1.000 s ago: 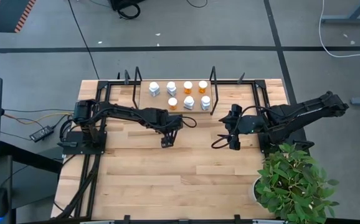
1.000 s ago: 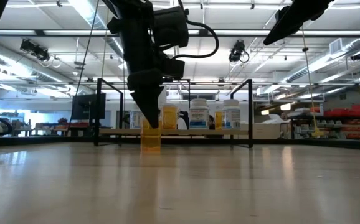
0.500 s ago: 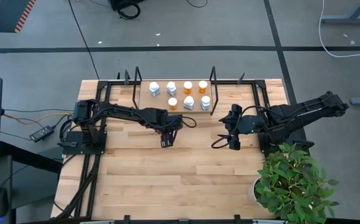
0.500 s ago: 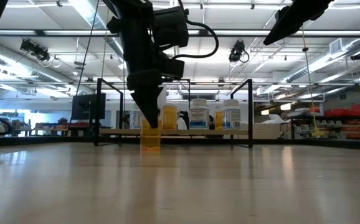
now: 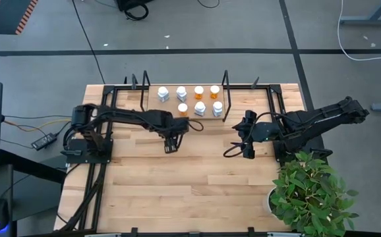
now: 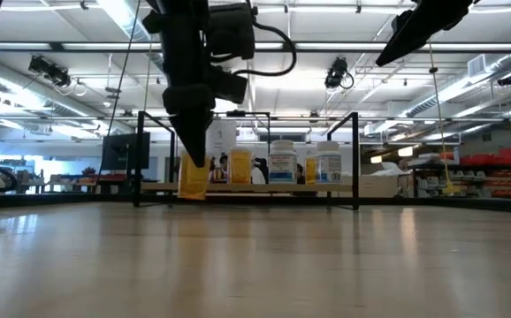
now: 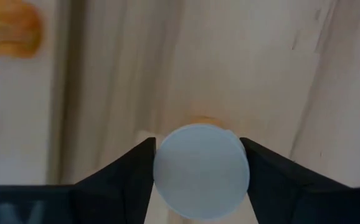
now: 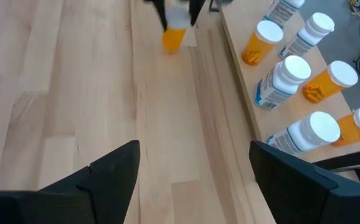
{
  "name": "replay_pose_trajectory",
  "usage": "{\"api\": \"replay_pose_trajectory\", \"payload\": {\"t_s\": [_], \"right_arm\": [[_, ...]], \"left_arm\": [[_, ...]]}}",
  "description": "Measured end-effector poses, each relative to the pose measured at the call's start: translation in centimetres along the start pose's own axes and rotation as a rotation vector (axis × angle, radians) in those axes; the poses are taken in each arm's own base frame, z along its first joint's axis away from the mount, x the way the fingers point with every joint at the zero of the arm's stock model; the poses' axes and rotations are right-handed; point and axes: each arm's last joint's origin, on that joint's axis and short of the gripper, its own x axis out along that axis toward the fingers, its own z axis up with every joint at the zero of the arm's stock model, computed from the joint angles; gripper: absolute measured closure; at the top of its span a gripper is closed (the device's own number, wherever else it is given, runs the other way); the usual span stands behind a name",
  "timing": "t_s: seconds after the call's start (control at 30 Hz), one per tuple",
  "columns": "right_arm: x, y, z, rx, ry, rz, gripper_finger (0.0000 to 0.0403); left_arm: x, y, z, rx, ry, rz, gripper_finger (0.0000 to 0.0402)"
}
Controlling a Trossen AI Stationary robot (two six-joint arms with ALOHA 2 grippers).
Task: Pick and place medicine bottles onto shelf by color
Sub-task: Put the orange pill bottle on the shelf
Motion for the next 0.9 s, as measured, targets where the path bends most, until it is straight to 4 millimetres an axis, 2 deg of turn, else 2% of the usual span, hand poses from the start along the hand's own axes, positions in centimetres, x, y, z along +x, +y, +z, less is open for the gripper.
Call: {"api": "replay_pose_trajectory", "payload": {"t_s": [0.13, 0.37, 0.7, 0.9], "right_arm": [[0.0, 0.0, 0.0, -0.001, 0.002, 0.000, 0.0094], [0.0, 0.0, -0.1, 0.005, 0.006, -0.001, 0.0094], [0.0, 0.0, -0.1, 0.004, 0.008, -0.001, 0.0094], [0.0, 0.0, -0.1, 0.005, 0.011, -0.002, 0.0094]], "left_arm": [[-1.6, 1.4, -0.3, -0.023, -0.035, 0.007, 0.0189], [-3.3, 5.0, -1.1, -0.067, -0.034, 0.087, 0.0159], [-2.9, 10.5, -2.0, -0.160, -0.017, 0.162, 0.0191], [-2.8, 11.5, -2.4, -0.189, 0.004, 0.161, 0.0210]]}}
